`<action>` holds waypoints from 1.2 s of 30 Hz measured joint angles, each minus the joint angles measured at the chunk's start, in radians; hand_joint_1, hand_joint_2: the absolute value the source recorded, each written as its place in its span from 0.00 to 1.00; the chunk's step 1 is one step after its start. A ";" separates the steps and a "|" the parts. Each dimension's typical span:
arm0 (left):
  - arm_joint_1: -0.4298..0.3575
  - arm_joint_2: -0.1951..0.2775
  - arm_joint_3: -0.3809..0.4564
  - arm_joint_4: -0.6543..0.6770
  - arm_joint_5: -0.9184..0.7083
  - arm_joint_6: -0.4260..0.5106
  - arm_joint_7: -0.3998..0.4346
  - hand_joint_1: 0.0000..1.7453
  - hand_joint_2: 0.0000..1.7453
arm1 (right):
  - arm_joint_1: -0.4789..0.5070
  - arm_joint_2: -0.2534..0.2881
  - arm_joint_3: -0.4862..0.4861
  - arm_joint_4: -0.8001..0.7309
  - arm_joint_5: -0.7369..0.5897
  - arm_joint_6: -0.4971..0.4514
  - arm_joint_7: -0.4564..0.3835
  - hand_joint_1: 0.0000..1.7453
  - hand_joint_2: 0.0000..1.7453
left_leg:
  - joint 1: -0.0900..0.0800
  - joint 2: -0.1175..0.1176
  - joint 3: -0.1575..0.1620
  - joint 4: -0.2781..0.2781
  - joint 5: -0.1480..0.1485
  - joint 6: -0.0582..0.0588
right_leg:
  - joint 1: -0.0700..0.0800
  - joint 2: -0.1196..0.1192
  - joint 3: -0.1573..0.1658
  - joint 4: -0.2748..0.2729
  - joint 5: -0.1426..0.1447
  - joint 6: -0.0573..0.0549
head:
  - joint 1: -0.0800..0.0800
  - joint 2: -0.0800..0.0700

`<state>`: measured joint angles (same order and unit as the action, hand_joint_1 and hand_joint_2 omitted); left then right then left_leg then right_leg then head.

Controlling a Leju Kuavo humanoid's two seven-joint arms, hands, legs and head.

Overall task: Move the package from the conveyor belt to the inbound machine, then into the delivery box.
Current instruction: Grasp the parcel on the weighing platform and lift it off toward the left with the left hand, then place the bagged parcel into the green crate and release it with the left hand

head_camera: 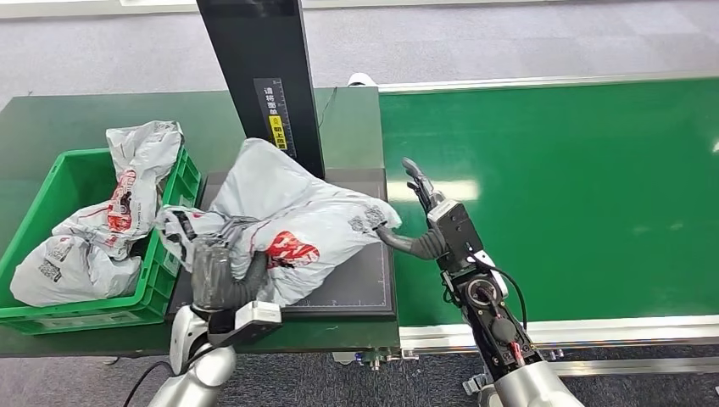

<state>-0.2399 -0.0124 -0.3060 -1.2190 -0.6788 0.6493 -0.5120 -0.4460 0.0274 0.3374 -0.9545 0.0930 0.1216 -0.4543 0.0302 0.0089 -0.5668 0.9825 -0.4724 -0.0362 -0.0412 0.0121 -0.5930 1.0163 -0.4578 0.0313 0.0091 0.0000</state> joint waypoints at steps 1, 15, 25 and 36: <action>0.008 0.001 0.013 -0.027 0.012 0.020 -0.024 1.00 1.00 | 0.000 -0.003 0.000 0.000 -0.003 -0.002 -0.002 0.00 1.00 | 0.000 0.000 0.000 0.000 0.000 0.000 | 0.000 0.000 0.000 0.000 0.000 0.000 | 0.000 0.000; 0.085 -0.088 0.311 -0.558 -0.259 0.048 -0.160 1.00 1.00 | -0.013 -0.015 0.029 0.023 -0.028 -0.018 -0.018 0.00 1.00 | 0.000 0.000 -0.001 0.000 0.000 0.000 | 0.000 0.000 0.000 0.000 0.000 0.000 | 0.000 0.000; 0.066 -0.135 0.475 -0.551 -0.215 0.048 -0.160 1.00 1.00 | -0.013 -0.017 0.037 0.024 -0.039 -0.019 -0.017 0.00 1.00 | 0.000 0.000 0.000 0.000 0.000 0.000 | 0.000 0.000 -0.001 0.000 0.000 0.000 | 0.000 0.000; 0.009 -0.159 0.695 -0.334 -0.266 0.048 -0.127 1.00 1.00 | -0.003 -0.021 0.050 0.021 0.013 -0.023 -0.008 0.00 1.00 | 0.000 0.002 0.000 0.000 0.000 0.000 | 0.000 0.000 -0.001 0.000 0.000 0.000 | 0.000 0.000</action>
<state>-0.2309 -0.1713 0.3890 -1.5530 -0.9445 0.6973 -0.6388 -0.4486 0.0064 0.3869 -0.9336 0.1056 0.0983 -0.4627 0.0303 0.0106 -0.5671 0.9824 -0.4724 -0.0363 -0.0411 0.0123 -0.5937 1.0163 -0.4578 0.0311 0.0091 0.0000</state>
